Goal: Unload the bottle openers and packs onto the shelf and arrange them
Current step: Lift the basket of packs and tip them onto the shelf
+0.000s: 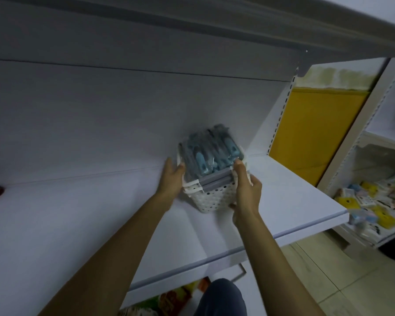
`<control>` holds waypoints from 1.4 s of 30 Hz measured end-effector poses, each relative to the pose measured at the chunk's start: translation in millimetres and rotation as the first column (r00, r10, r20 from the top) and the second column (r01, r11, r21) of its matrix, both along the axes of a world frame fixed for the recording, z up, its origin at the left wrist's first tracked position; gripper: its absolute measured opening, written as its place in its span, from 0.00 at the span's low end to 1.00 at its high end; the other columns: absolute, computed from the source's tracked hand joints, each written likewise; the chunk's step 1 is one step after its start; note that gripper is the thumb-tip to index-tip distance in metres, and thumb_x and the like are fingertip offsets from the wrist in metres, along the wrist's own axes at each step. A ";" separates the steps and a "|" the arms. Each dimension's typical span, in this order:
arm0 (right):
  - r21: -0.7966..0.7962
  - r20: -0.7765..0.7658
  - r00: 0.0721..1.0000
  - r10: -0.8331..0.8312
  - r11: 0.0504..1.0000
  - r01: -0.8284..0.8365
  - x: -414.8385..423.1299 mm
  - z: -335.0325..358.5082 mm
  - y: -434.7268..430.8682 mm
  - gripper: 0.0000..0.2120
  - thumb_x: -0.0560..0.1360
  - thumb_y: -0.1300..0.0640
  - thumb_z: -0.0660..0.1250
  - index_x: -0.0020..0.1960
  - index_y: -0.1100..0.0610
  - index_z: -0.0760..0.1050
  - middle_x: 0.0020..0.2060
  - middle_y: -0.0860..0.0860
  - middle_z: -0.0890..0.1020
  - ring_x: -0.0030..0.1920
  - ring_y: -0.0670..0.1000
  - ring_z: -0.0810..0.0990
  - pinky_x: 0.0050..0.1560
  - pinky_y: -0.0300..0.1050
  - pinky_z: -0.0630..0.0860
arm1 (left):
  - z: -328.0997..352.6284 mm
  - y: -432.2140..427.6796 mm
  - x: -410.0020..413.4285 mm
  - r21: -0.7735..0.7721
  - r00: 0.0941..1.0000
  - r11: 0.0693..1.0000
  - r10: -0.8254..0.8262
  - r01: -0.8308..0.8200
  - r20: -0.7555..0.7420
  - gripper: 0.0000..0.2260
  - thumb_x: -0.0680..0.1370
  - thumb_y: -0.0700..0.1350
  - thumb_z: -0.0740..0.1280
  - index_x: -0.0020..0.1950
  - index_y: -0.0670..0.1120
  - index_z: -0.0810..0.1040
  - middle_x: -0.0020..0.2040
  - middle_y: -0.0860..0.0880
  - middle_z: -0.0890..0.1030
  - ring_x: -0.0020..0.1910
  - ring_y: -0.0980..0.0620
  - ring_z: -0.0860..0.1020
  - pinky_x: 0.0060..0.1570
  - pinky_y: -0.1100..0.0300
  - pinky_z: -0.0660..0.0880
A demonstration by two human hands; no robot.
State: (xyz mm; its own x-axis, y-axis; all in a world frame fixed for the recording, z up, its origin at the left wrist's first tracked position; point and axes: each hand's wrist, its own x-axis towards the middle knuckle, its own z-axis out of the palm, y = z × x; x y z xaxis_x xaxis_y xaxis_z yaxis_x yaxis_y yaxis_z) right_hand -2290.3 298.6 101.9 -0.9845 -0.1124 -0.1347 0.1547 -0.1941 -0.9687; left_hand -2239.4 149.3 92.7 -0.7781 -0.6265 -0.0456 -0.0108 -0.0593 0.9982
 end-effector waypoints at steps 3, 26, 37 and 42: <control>0.293 -0.334 0.942 -0.003 0.950 0.107 9.4 9.8 -15.3 0.39 0.62 0.36 0.74 0.67 0.48 0.64 0.66 0.52 0.64 0.59 0.54 0.71 0.53 0.45 0.71 | 10.4 1.5 1.7 -0.131 0.996 0.991 -0.008 -0.004 -0.089 0.32 0.78 0.62 0.55 0.78 0.49 0.53 0.78 0.48 0.52 0.75 0.49 0.57 0.73 0.54 0.55; 0.664 -0.551 0.068 0.832 0.387 0.640 77.9 32.9 -67.1 0.39 0.53 0.38 0.78 0.59 0.54 0.75 0.69 0.66 0.67 0.64 0.69 0.69 0.61 0.67 0.65 | -52.5 -83.7 98.9 -0.897 0.849 0.426 0.427 0.115 0.312 0.42 0.70 0.73 0.51 0.77 0.53 0.47 0.77 0.46 0.55 0.75 0.42 0.54 0.70 0.41 0.55; 0.552 -0.823 0.160 0.545 0.698 0.456 40.0 83.6 -26.0 0.40 0.57 0.40 0.75 0.64 0.57 0.72 0.70 0.65 0.61 0.67 0.66 0.63 0.64 0.60 0.63 | 14.6 -26.1 45.1 -0.982 0.973 0.012 0.132 0.189 0.189 0.31 0.73 0.59 0.61 0.74 0.51 0.61 0.73 0.48 0.64 0.71 0.46 0.61 0.69 0.48 0.58; 0.483 -0.862 0.325 0.388 0.821 0.303 0.0 81.7 8.8 0.42 0.57 0.36 0.72 0.65 0.55 0.68 0.71 0.60 0.58 0.70 0.61 0.59 0.67 0.59 0.65 | 2.6 6.2 17.6 -0.926 0.933 -0.137 -0.038 0.351 0.359 0.24 0.78 0.55 0.53 0.73 0.52 0.63 0.73 0.49 0.66 0.70 0.49 0.63 0.70 0.51 0.56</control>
